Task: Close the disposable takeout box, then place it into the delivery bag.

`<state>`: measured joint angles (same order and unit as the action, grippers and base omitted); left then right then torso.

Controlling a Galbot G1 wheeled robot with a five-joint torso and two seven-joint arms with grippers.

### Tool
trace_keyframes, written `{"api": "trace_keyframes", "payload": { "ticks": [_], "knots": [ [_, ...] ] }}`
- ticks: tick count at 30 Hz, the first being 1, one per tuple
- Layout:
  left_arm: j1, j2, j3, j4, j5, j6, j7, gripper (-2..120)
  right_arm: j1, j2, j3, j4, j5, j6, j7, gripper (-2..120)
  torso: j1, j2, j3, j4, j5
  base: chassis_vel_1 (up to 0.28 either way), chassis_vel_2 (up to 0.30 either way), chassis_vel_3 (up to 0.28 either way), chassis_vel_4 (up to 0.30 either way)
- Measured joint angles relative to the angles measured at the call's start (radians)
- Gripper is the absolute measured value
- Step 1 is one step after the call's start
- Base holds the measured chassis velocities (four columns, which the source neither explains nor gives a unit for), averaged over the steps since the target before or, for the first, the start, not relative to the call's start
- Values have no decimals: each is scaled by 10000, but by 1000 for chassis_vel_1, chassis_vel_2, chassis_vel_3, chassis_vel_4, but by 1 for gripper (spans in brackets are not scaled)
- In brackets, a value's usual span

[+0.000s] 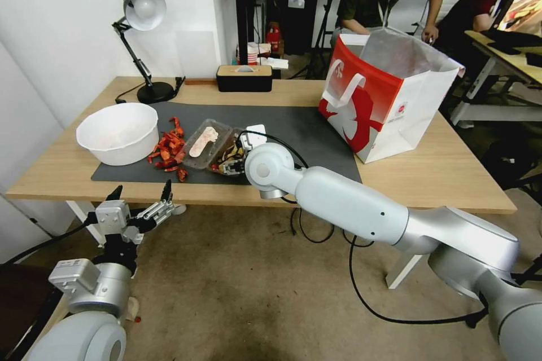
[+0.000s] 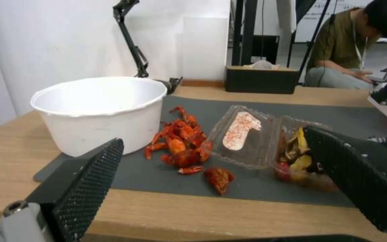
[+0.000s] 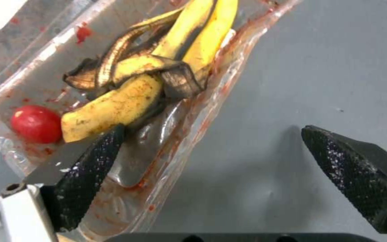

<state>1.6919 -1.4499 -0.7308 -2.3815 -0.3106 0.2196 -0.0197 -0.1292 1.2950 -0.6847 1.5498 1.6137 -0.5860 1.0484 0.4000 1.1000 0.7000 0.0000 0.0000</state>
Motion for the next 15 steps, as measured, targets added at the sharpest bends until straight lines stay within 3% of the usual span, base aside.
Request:
{"api": "trace_keyframes", "payload": {
  "ticks": [15],
  "knots": [
    [-72, 134, -12, 33, -105, 1, -17, 100, -62, -214, 8, 92, -40, 6, 3, 100, 0, 0, -1, 0, 0, 0, 0, 0, 0]
  ]
}}
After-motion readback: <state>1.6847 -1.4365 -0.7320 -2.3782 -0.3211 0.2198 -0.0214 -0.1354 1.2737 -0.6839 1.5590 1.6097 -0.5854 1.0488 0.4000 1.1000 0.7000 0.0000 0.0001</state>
